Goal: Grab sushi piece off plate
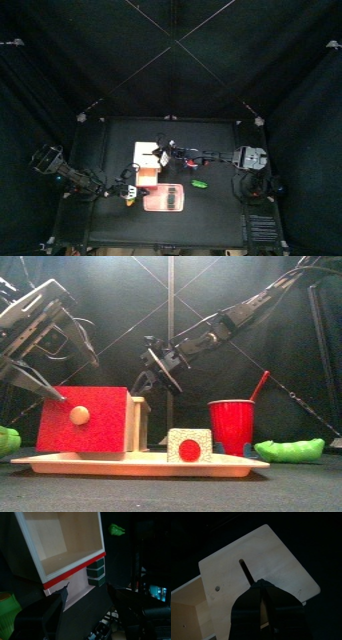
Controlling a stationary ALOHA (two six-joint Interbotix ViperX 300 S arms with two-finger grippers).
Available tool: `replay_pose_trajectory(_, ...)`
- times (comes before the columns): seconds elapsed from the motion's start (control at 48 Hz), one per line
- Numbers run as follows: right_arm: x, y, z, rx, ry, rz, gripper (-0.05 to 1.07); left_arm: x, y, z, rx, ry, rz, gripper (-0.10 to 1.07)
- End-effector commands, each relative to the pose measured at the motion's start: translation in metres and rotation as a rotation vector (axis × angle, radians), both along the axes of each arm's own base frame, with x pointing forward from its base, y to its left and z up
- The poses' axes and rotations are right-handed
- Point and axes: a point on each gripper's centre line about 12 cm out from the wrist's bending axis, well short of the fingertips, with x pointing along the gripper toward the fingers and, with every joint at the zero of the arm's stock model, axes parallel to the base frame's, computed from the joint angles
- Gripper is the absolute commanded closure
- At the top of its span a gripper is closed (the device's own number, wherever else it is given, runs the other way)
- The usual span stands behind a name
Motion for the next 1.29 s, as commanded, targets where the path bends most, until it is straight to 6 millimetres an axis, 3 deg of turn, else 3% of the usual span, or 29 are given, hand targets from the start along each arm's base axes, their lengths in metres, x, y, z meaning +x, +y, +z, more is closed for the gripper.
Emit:
replay_pose_trajectory(0.0,0.000,-0.001,0.012,-0.009,-0.023,-0.001,0.69,0.003,-0.003,0.010,0.006,-0.038,-0.040,0.02)
replay_pose_trajectory(0.312,-0.003,0.013,0.037,-0.028,-0.082,0.028,0.69,-0.009,-0.009,0.029,0.112,-0.147,-0.286,0.02)
replay_pose_trajectory(0.583,-0.019,0.024,0.061,-0.052,-0.128,0.051,0.69,-0.018,-0.006,0.051,0.282,-0.276,-0.440,0.02)
replay_pose_trajectory(0.792,-0.029,0.050,0.076,-0.076,-0.145,0.111,0.69,-0.016,-0.001,0.072,0.466,-0.387,-0.529,0.02)
replay_pose_trajectory(1.0,-0.047,0.081,0.087,-0.067,-0.166,0.166,0.69,-0.015,0.016,0.084,0.629,-0.436,-0.546,0.02)
replay_pose_trajectory(1.271,-0.076,0.115,0.087,-0.035,-0.195,0.229,0.67,-0.013,0.026,0.098,0.953,-0.518,-0.639,0.02)
